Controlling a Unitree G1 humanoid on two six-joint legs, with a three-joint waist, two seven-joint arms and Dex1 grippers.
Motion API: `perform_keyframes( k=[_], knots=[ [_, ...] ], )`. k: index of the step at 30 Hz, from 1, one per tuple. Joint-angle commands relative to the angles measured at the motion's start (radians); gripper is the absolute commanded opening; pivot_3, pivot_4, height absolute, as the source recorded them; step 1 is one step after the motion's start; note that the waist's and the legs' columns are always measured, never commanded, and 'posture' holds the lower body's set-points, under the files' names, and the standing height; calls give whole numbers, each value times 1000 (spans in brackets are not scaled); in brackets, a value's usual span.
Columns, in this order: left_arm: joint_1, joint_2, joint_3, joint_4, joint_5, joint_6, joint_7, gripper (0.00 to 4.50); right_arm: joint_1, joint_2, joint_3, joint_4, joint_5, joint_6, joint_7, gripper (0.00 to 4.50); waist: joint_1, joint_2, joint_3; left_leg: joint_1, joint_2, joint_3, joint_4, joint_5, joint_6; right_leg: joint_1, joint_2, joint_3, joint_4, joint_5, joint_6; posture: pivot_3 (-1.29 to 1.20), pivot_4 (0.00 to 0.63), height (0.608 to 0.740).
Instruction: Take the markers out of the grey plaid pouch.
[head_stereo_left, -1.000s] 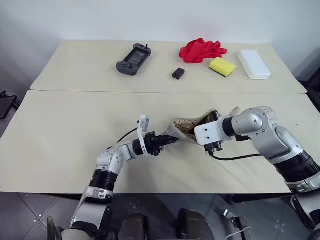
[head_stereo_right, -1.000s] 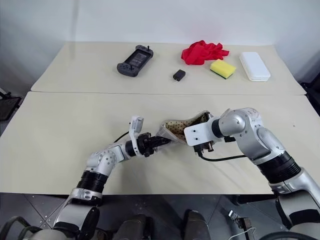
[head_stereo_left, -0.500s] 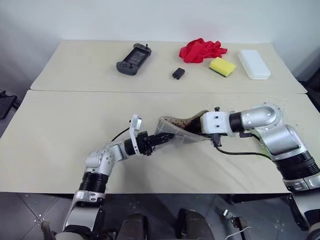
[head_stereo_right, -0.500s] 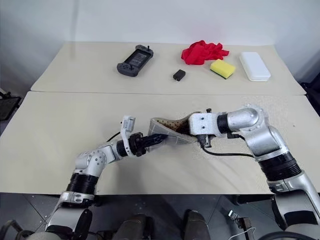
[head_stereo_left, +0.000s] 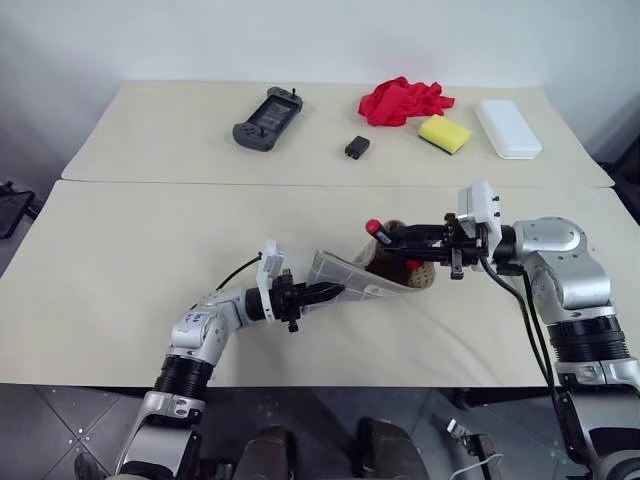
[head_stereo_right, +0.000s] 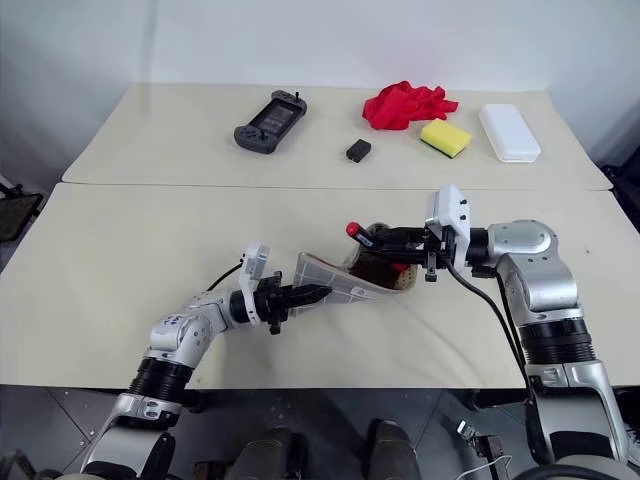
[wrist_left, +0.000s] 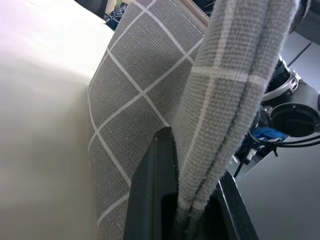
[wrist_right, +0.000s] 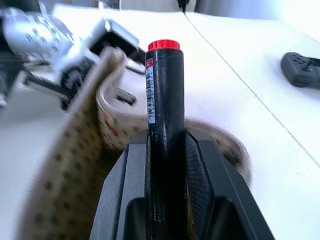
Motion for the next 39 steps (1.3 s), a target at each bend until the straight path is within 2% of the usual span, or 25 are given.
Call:
perform_keyframes(
  k=[1, 5, 8, 11, 15, 17, 21, 23, 27, 31, 33, 37, 38, 39],
  knots=[
    [9, 6, -5, -37, 13, -27, -15, 0, -30, -31, -104, -144, 175, 198, -57, 590, 1, 0, 0, 0, 0, 0, 0, 0, 0, 0, 0, 0, 0, 0, 0, 0, 150, 740],
    [9, -4, 11, -30, 26, -98, -22, 0, -156, -46, -311, -122, 447, 508, -304, 590, 3, 0, 0, 0, 1, -1, 0, 0, 0, 0, -2, 0, 0, 0, 0, 0, 150, 740],
    [9, -7, 11, -29, 29, -116, -24, 0, -197, -69, -433, -14, 528, 619, -443, 590, 14, 0, 0, 0, 2, -3, 0, 0, 0, 0, -2, -1, 0, 0, 0, 0, 150, 740],
    [3, -11, 17, -24, 28, -130, -18, 0, -149, -137, -445, 79, 456, 650, -478, 590, 25, 0, 0, 0, 1, -1, 0, -1, 1, 0, -2, -1, -1, 0, 0, 0, 150, 740],
    [-6, -18, 38, -27, 33, -190, -8, 0, 17, -268, -270, 192, 167, 568, -519, 590, 27, 1, 0, -6, -3, 5, 1, -1, 2, -2, -2, -2, -2, 0, 0, 0, 150, 740],
    [-5, -13, 43, -28, 37, -206, -8, 0, 54, -275, -234, 184, 138, 627, -550, 590, 24, 1, 0, -8, -3, 7, 1, -1, 2, -5, -2, -2, -2, 1, 0, 0, 150, 740],
    [-6, 1, 36, -17, 64, -242, -21, 0, 113, -262, -186, 143, 74, 629, -563, 590, 10, 7, 1, -7, -1, 11, 0, -1, 2, -6, -1, -2, -1, 1, 1, 0, 150, 740],
    [-23, -2, 36, 16, 123, -364, -11, 0, 161, -263, -127, 127, 8, 606, -573, 590, 10, 7, 1, -7, -1, 10, 0, -1, 2, -6, 0, -2, -1, 1, 1, 0, 150, 740],
    [-48, -7, 35, 42, 162, -474, -21, 0, 185, -246, -136, 116, -26, 595, -590, 590, 23, 6, 1, -8, -2, 10, 1, -1, 2, -6, -1, -1, -2, 1, 1, 0, 150, 740],
    [-57, 10, 32, 51, 164, -490, -44, 0, 193, -247, -151, 91, -28, 550, -531, 1899, 25, 6, 1, -8, -2, 9, 2, 0, 2, -4, -1, -1, -3, 2, 2, 0, 150, 740],
    [-61, 27, 50, 59, 150, -478, -53, 0, 186, -247, -173, 93, -46, 429, -497, 2575, 24, 6, 1, -8, -2, 10, 2, 0, 2, -5, -1, -2, -3, 2, 2, 0, 150, 740],
    [-79, 35, 126, 43, 75, -394, -14, 0, 205, -255, -202, 92, -39, 194, -319, 3977, 23, 6, 1, -8, -1, 10, 2, 0, 2, -5, 0, -2, -3, 2, 2, 0, 150, 740],
    [-84, 36, 157, 33, 39, -350, 9, 0, 204, -243, -219, 86, -22, 169, -300, 4338, 23, 6, 1, -8, -1, 10, 2, 0, 2, -5, 0, -2, -3, 2, 2, 0, 150, 740],
    [-114, 45, 245, 42, -28, -290, 93, 0, 193, -180, -273, 51, 58, 90, -233, 4477, 23, 6, 1, -8, -1, 10, 2, 0, 2, -5, 0, -1, -3, 2, 2, 0, 150, 740]
  ],
)
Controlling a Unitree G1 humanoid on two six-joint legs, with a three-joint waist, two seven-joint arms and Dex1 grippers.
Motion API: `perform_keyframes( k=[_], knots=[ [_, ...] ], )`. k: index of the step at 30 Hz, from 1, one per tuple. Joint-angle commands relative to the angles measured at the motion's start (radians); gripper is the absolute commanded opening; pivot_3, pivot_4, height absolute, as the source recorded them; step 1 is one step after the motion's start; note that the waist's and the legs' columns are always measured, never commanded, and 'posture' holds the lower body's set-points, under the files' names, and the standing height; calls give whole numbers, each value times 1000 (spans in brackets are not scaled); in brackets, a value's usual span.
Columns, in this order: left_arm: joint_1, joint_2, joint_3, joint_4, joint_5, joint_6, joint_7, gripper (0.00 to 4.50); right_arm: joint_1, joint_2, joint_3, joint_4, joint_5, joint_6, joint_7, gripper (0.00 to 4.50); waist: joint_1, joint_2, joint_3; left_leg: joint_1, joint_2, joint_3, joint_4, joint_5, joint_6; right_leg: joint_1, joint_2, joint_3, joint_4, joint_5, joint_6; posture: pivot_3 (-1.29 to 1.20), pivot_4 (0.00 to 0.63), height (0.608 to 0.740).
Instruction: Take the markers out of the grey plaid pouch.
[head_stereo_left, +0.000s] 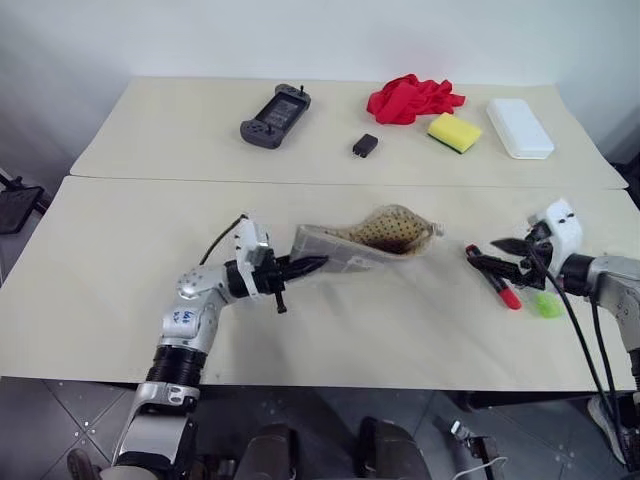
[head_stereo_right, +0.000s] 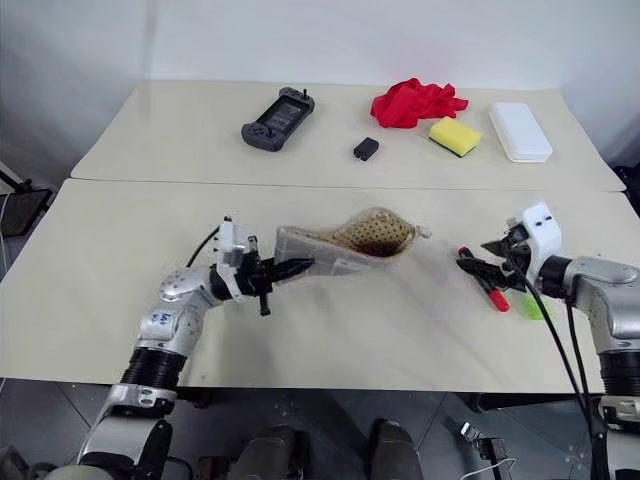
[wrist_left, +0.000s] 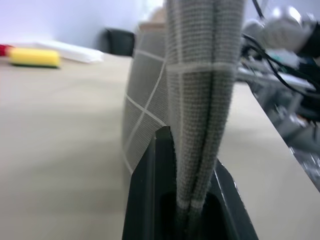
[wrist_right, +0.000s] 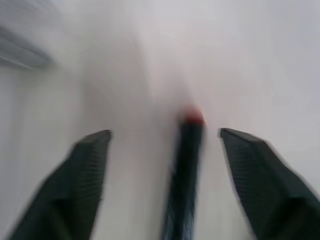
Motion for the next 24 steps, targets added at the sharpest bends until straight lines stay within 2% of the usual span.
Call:
perform_keyframes(
  k=[1, 3, 6, 9, 13, 17, 19, 21, 24],
  knots=[
    [-64, 26, 203, -14, -176, 145, 172, 0, -15, 105, -145, -88, 166, -204, 163, 4477, 0, -2, 1, 0, 0, 0, 0, 0, 0, 0, 0, 0, 0, 0, 0, 0, 150, 740],
    [-113, 63, 314, 15, -234, 204, 287, 0, -9, 146, -134, -118, 156, -267, 187, 4477, -5, -5, 3, 0, 2, -2, 0, 1, -1, 0, 1, -1, 0, 0, 0, 0, 150, 740],
    [-133, 110, 355, 10, -278, 331, 341, 0, -1, 173, -116, -130, 153, -281, 208, 4477, -5, -5, 3, 0, 1, -5, 0, 1, -1, 0, 0, 0, 1, 0, 0, 0, 150, 740],
    [-174, 146, 486, 37, -475, 617, 520, 0, 4, 219, -97, -131, 140, -319, 203, 4477, 2, -5, 3, 1, 0, -8, 0, 0, 0, 1, -1, -1, 1, 0, 0, 0, 150, 740],
    [-135, 133, 586, 22, -621, 919, 823, 0, 28, 238, -80, -134, 132, -342, 226, 4477, 4, -6, 3, 0, 0, -16, 0, 0, 0, 3, -2, -2, 1, 0, 0, 0, 150, 740],
    [-92, 66, 689, -50, -743, 959, 1019, 0, 35, 244, -74, -138, 129, -365, 232, 4477, -2, -6, 3, 1, 1, -16, 0, 0, 0, 3, -2, -1, 1, 0, 0, 0, 150, 740],
    [-48, 9, 751, -92, -803, 945, 1179, 0, 42, 244, -72, -149, 135, -363, 233, 4477, -2, -6, 4, 1, 0, -16, 0, 1, -1, 3, -1, -1, 1, 0, 0, 0, 150, 740],
    [12, -36, 788, -133, -798, 906, 1335, 0, 58, 236, -61, -156, 125, -382, 257, 4477, -2, -6, 3, 1, 2, -16, 0, 1, -1, 3, -1, 0, 1, 0, 0, 0, 150, 740],
    [69, -57, 789, -182, -820, 896, 1435, 0, 71, 227, -59, -147, 118, -400, 278, 4477, -2, -6, 3, 3, 0, -14, -1, 1, -1, 4, -1, 1, 1, 0, 0, 0, 150, 740]
  ],
)
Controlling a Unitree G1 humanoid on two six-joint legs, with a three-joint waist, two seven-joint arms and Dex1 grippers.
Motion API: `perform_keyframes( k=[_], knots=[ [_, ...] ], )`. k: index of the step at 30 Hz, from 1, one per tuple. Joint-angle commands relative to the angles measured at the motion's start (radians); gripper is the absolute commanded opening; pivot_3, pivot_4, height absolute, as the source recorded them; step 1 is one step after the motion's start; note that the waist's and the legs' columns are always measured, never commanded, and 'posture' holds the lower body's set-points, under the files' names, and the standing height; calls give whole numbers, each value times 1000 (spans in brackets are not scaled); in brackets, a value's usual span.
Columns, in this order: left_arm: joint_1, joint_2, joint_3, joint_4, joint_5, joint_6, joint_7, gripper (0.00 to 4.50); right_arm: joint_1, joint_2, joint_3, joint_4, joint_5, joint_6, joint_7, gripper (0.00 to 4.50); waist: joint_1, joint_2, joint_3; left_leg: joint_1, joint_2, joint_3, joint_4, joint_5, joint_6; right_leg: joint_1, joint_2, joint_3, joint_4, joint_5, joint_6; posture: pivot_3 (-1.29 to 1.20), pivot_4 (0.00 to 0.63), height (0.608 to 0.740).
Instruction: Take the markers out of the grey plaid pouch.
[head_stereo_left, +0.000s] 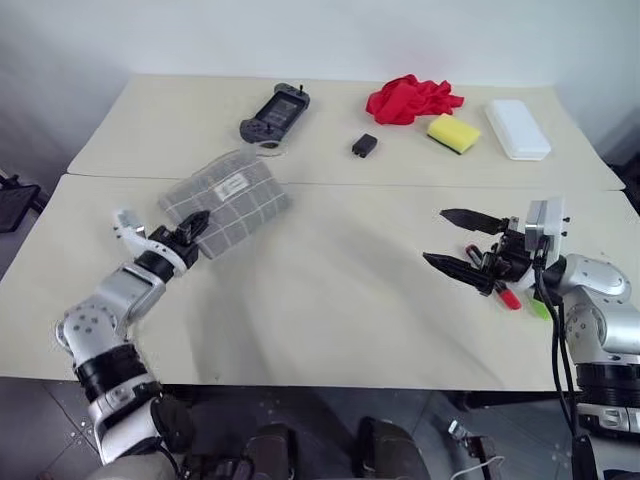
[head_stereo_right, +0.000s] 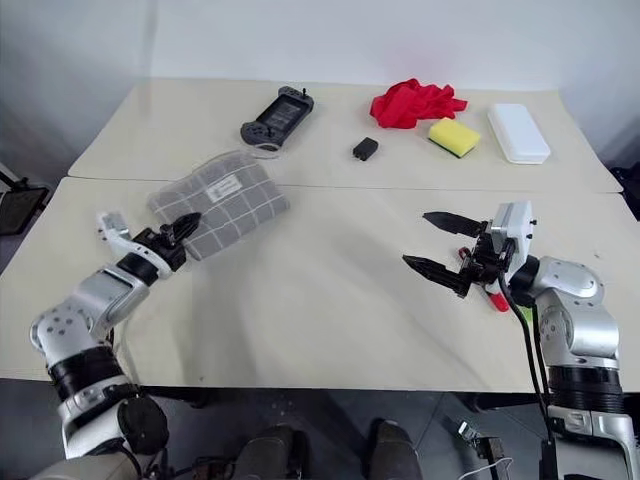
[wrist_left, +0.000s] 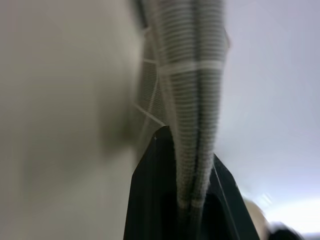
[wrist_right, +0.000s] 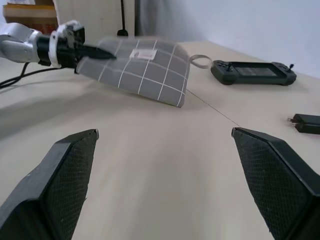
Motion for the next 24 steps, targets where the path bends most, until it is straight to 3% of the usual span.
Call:
perform_keyframes(
  k=[1, 3, 7, 11, 16, 20, 24],
  knots=[
    [47, 0, 8, -64, -51, 4, 119, 0, 2, -17, -17, -10, -1, -27, 20, 4477, 2, 0, 0, 0, 0, 0, 0, 0, 0, 0, 0, 0, 0, 0, 0, 0, 150, 740],
    [62, 11, -19, -71, -49, 9, 135, 539, -7, -19, -19, 11, -4, -33, 29, 4500, 3, 0, 0, 2, -1, 2, 1, 0, 0, 1, 0, 2, 1, 0, 0, 0, 150, 740],
    [70, 120, -191, -117, 121, -44, -32, 1576, -27, -23, -19, 63, -14, -56, 49, 4500, 4, 0, 0, 6, -1, 6, 0, 0, 0, 3, 1, 5, 2, 0, -1, 0, 150, 740],
    [49, 145, -219, -132, 130, -17, 18, 2801, -34, -30, -20, 97, -22, -77, 69, 4500, 4, 0, 0, 7, -1, 7, -1, 0, -1, 2, 1, 7, 2, 0, -1, 0, 150, 740],
    [79, 301, -350, -233, 306, -31, -58, 4344, -42, -37, -18, 124, -30, -85, 81, 4500, -1, 0, 0, 8, 0, 9, -3, 0, -1, 1, 2, 9, 3, -1, -1, 0, 150, 740],
    [101, 446, -476, -268, 475, -132, -224, 4447, -49, -35, -9, 138, -37, -85, 85, 4500, -3, 0, 0, 10, 1, 13, -6, 0, -2, 0, 3, 12, 2, -1, -2, 0, 150, 740],
    [94, 492, -535, -299, 577, -278, -388, 4447, -67, -30, 0, 159, -47, -86, 87, 4500, 1, 0, 0, 11, 1, 15, -7, 0, -2, 0, 3, 13, 2, -1, -2, 0, 150, 740]
  ],
)
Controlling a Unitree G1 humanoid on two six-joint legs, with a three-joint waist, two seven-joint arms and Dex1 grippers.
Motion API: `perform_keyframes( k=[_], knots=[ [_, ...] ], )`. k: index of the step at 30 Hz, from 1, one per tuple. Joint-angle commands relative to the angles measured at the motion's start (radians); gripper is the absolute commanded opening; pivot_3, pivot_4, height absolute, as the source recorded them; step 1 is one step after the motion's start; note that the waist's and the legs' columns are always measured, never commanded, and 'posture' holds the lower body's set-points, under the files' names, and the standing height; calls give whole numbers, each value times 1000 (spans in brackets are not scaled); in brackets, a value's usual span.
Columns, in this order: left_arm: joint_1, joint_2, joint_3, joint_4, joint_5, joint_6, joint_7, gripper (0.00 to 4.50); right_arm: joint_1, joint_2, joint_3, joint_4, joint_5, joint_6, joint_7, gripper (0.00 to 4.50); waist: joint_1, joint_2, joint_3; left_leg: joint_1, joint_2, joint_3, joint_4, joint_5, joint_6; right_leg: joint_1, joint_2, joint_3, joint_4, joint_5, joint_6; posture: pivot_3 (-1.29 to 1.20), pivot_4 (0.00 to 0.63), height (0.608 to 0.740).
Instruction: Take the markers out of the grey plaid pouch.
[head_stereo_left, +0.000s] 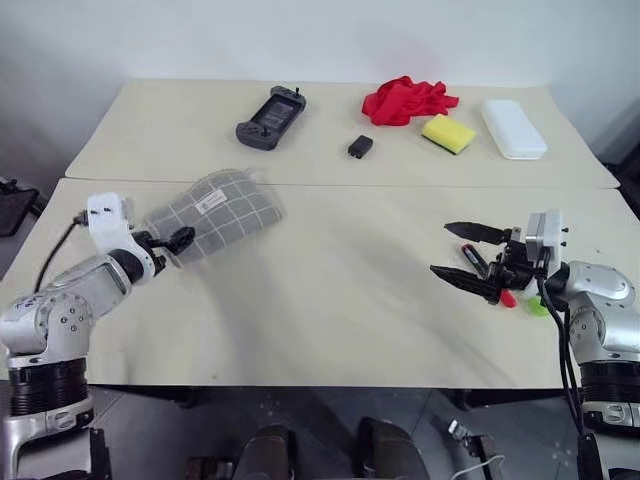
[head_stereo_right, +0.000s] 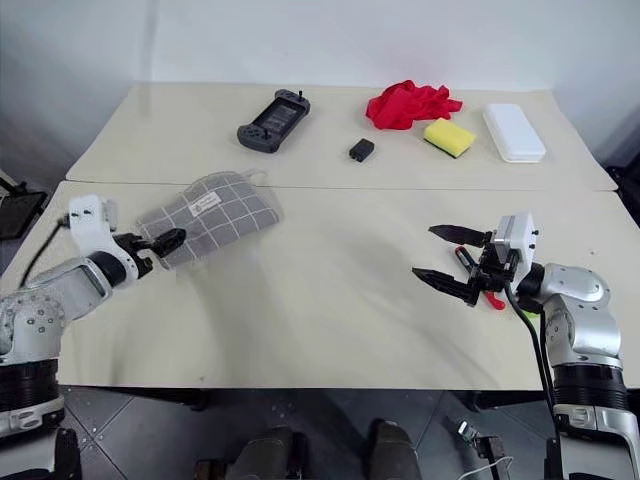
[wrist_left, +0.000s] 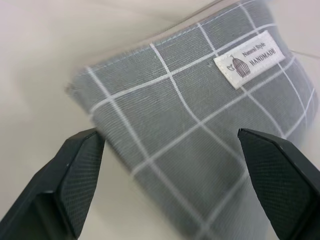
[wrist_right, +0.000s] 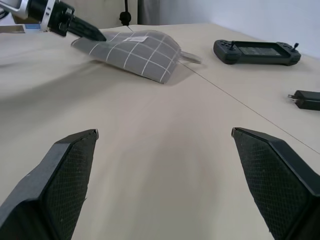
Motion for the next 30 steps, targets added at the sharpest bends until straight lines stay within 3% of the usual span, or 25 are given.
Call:
perform_keyframes(
  k=[1, 5, 12, 15, 17, 20, 23, 30],
  knots=[
    [-4, 15, -31, -83, 38, -106, -168, 4447, -24, -7, -6, 5, -2, -16, 8, 4500, 3, 0, 0, 0, 0, 1, 0, 0, 0, 0, 0, 0, 0, 0, 0, 0, 150, 740],
    [38, 52, -73, -154, 74, -231, -405, 4447, -32, -16, -4, 10, -2, -7, 21, 4500, 1, 0, 0, 0, 1, 0, -1, 0, 0, 0, -1, 0, -1, 0, 0, 0, 150, 740],
    [216, 255, -92, -46, 275, -514, -760, 4447, -34, -50, 1, -2, 7, 20, 69, 4500, -26, 1, 1, 2, 1, 13, -7, 0, -1, -3, 1, 1, -1, -1, -2, 0, 150, 740],
    [312, 285, -25, 50, 317, -685, -888, 4447, -34, -64, -9, -11, 16, 31, 75, 4500, -27, 2, 1, 1, 2, 13, -8, 0, -1, -5, 0, 1, -2, -1, -2, 0, 150, 740],
    [348, 259, 45, 84, 250, -799, -1024, 4447, -31, -82, -17, -26, 31, 50, 91, 4500, -26, 2, 1, 1, 3, 14, -8, 0, -1, -5, 0, 1, -2, -1, -2, 0, 150, 740],
    [336, 225, 83, 91, 214, -797, -1031, 4447, -24, -101, -18, -44, 37, 48, 112, 4500, -16, 2, 2, 0, 6, 13, -8, 0, 0, -7, -2, 1, -1, -1, -2, 0, 150, 740],
    [357, 229, 75, 71, 283, -902, -1065, 4447, -7, -110, -21, -57, 26, 16, 123, 4500, -16, 2, 1, 0, 4, 13, -8, 0, 1, -6, -4, 1, 0, -1, -2, 0, 150, 740],
    [399, 181, 93, 61, 281, -918, -1051, 4447, 22, -108, -9, 24, -49, -168, 156, 4500, -24, 2, 2, 0, 3, 14, -8, -1, 2, -6, -4, 1, 0, -1, -1, 0, 150, 740]
  ],
)
